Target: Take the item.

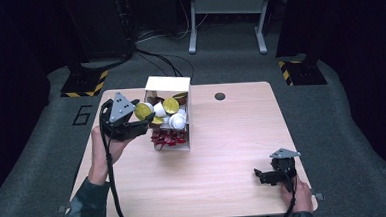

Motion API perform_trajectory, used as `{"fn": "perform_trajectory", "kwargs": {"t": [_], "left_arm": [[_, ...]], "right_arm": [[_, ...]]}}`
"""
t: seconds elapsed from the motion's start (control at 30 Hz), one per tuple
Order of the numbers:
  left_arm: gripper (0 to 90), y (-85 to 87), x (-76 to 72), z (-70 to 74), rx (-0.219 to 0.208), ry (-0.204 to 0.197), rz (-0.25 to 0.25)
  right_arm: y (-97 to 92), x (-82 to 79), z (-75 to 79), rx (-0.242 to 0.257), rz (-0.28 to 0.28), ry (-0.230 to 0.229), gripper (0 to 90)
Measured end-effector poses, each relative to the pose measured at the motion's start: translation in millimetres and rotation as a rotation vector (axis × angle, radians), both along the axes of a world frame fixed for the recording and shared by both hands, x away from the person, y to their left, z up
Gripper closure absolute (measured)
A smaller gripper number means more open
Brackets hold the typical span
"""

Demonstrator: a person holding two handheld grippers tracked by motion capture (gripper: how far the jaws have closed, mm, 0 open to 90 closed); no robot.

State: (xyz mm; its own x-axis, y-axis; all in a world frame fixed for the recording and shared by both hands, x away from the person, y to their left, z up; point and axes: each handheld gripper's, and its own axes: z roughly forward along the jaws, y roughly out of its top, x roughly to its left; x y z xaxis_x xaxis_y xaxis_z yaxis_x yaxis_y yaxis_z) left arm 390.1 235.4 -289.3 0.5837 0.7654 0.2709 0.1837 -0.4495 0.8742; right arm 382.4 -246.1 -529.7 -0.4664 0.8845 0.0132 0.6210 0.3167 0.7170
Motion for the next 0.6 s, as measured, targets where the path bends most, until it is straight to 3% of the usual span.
{"fn": "perform_trajectory", "kwargs": {"t": [0.33,0.6], "left_arm": [[38.5,18.3,-7.6,-2.6,-0.015,-0.018,0.038],[38.6,30.5,-11.1,-11.3,-0.029,-0.005,0.064]], "right_arm": [[0.0,0.0,-0.1,0.001,0.000,-0.002,0.0],[-0.1,0.2,-0.2,-0.006,-0.002,-0.003,0.0]]}}
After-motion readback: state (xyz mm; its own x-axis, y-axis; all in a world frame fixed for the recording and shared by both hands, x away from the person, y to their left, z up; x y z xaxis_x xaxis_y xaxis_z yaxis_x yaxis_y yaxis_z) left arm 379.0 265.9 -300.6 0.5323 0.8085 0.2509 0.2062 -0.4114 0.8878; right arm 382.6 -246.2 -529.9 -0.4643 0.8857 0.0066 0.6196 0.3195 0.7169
